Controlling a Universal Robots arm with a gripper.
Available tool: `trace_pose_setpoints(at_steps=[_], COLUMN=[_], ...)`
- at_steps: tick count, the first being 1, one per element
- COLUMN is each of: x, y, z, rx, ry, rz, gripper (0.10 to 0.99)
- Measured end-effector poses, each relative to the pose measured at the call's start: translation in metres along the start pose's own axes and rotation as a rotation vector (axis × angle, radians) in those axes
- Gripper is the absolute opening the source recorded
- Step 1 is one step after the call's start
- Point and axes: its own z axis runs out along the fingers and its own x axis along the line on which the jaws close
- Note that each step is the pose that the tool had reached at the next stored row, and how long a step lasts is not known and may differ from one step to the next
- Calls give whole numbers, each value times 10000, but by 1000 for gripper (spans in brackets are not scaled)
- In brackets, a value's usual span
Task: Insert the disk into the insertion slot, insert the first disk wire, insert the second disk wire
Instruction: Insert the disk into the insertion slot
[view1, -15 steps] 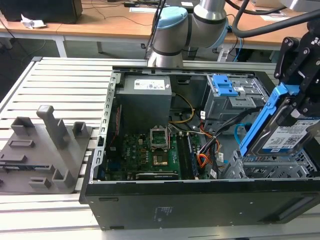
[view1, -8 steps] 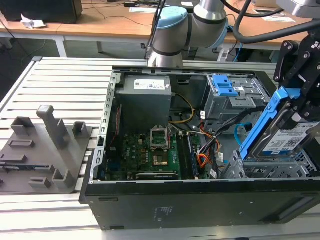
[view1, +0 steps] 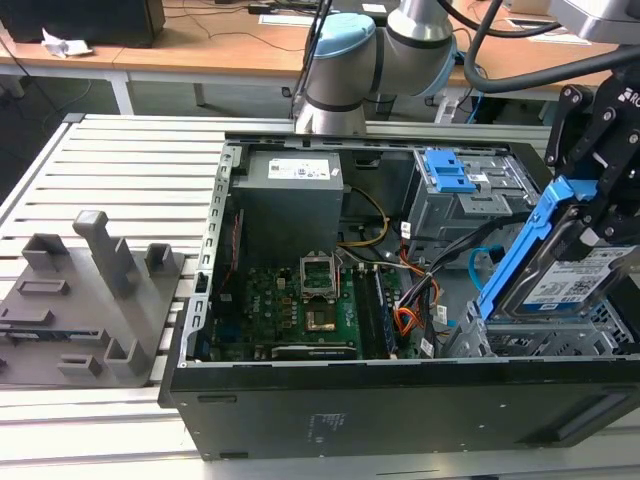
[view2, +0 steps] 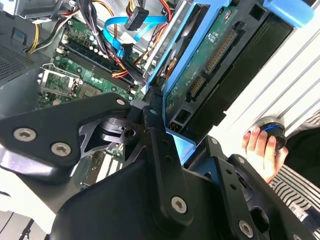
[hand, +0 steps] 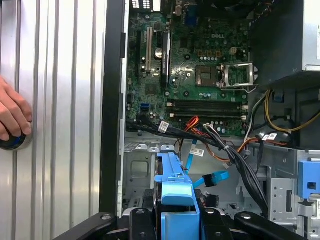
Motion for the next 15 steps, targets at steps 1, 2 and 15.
trace_pose_setpoints(at_steps=[1, 2, 15], x=[-2, -3, -3], y=[0, 0, -8], z=[4, 10, 215], rx=[0, 0, 0], ry=[0, 2, 4], rz=[8, 14, 18], gripper=[365, 365, 365])
